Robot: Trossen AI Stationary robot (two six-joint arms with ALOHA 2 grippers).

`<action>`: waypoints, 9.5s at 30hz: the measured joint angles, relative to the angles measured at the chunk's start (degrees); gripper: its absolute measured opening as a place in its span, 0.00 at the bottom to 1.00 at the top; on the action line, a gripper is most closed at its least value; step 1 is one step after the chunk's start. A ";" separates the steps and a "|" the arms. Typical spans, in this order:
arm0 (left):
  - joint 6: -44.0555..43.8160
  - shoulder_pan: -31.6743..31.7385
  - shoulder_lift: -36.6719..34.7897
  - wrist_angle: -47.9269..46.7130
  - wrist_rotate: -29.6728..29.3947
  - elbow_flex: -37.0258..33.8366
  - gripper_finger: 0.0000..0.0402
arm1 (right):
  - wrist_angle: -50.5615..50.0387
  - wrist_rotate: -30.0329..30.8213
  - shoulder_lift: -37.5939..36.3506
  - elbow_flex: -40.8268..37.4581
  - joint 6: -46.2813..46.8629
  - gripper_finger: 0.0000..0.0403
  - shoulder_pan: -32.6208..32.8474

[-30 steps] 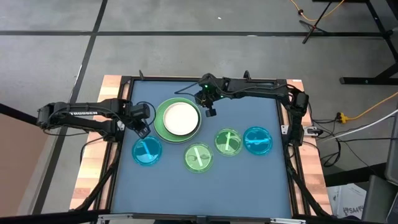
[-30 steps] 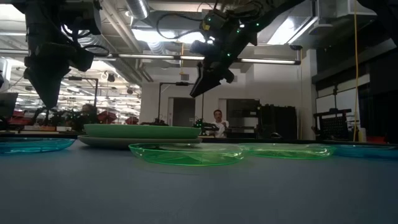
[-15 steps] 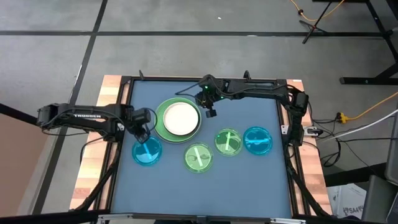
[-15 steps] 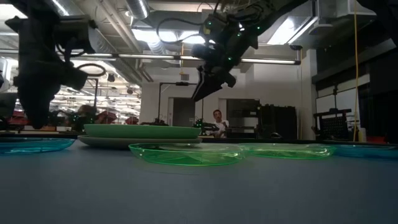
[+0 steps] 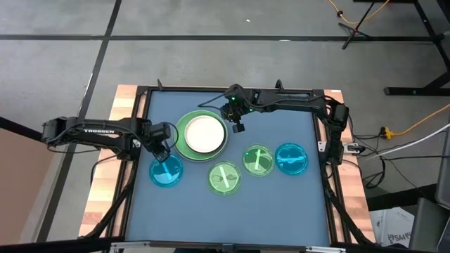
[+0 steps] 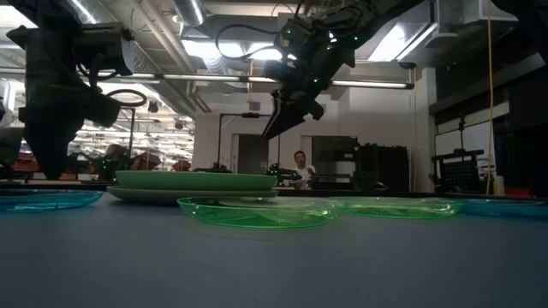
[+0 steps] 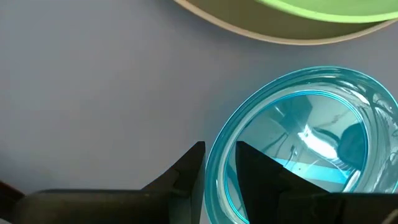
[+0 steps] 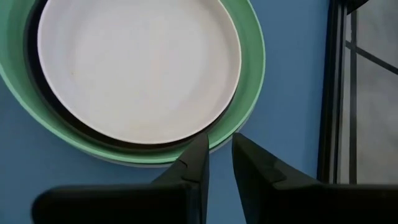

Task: Stack plastic plates
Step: Stack the left transparent blue plate on top of the white plate, then stack the right transparent green plate on top of the blue transparent plate

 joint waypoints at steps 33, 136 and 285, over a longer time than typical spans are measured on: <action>-2.98 0.01 0.00 7.21 0.86 -6.19 0.21 | 0.04 0.00 0.00 0.02 0.00 0.15 0.00; -16.65 0.07 -0.15 55.17 2.83 -6.19 0.00 | -17.97 3.04 -14.05 0.04 -4.47 0.15 -0.07; -11.90 2.27 3.30 56.13 -17.39 -6.14 0.18 | -11.60 -8.03 -14.67 -26.52 -0.87 0.15 5.55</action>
